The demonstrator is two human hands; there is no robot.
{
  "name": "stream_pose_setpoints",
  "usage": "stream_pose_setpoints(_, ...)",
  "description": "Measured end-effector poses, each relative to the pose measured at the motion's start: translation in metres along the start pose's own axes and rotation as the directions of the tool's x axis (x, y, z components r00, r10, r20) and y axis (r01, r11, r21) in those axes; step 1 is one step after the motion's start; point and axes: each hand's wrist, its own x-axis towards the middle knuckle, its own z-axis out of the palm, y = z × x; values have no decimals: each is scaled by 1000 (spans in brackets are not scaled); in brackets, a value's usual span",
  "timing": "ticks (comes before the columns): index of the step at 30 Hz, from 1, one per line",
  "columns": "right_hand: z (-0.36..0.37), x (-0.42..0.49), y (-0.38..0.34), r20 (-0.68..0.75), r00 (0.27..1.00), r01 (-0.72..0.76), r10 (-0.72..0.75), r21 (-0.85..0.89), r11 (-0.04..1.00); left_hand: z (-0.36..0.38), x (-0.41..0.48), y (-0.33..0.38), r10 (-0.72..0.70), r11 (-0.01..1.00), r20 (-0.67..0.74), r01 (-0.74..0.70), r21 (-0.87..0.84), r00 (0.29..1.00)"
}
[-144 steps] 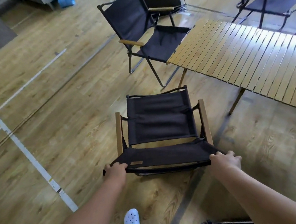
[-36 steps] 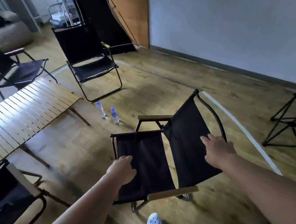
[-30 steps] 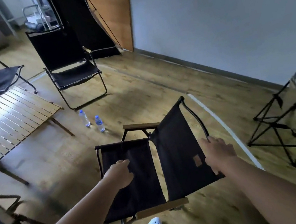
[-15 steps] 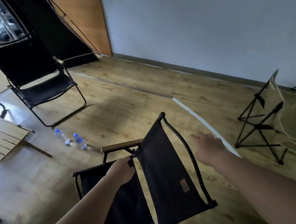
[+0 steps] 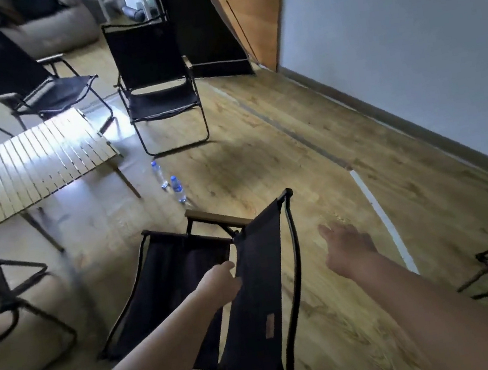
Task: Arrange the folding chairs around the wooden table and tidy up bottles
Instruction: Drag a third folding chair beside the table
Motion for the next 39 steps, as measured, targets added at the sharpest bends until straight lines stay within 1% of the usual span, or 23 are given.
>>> stream_pose_setpoints(3, 7, 5, 16, 35, 994, 109, -108, -52, 993, 34, -19, 10, -90, 995, -3, 90, -45, 996)
stream_pose_setpoints(6, 12, 14, 29, 54, 983, 178, -174, -84, 980, 61, -37, 14, -157, 984, 7, 157, -81, 988)
stream_pose_setpoints(9, 10, 23, 32, 61, 972, 232, -226, -110, 967, 73, -44, 16, -202, 976, -15, 200, -92, 979)
stream_pose_setpoints(18, -11, 87, 24, 73, 912, 410, -404, -236, 881, 81, -13, 33, -350, 912, -76, 321, -254, 934)
stream_pose_setpoints(22, -30, 126, 20, 108, 889, 455, -444, -294, 840, 77, 11, 45, -426, 850, -72, 373, -372, 902)
stream_pose_setpoints(24, -42, 145, 19, 126, 871, 487, -474, -346, 802, 75, 22, 53, -469, 807, -62, 399, -435, 881)
stream_pose_setpoints(27, -61, 173, 18, 110, 837, 533, -535, -378, 757, 68, 40, 67, -508, 774, -49, 431, -464, 860)
stream_pose_setpoints(30, -73, 200, 13, 139, 808, 573, -573, -414, 707, 63, 51, 81, -540, 738, -40, 450, -502, 841)
stream_pose_setpoints(32, -75, 214, 7, 186, 776, 613, -603, -448, 650, 61, 52, 88, -574, 681, -28, 459, -570, 818)
stream_pose_setpoints(34, -74, 226, -3, 236, 718, 672, -655, -480, 564, 63, 53, 88, -622, 584, -8, 457, -670, 783)
stream_pose_setpoints(37, -78, 240, -18, 331, 595, 756, -732, -539, 371, 69, 44, 96, -707, 432, 11, 444, -785, 707)
stream_pose_setpoints(39, -78, 246, -26, 401, 509, 796, -762, -557, 239, 77, 34, 106, -772, 337, 16, 431, -837, 635)
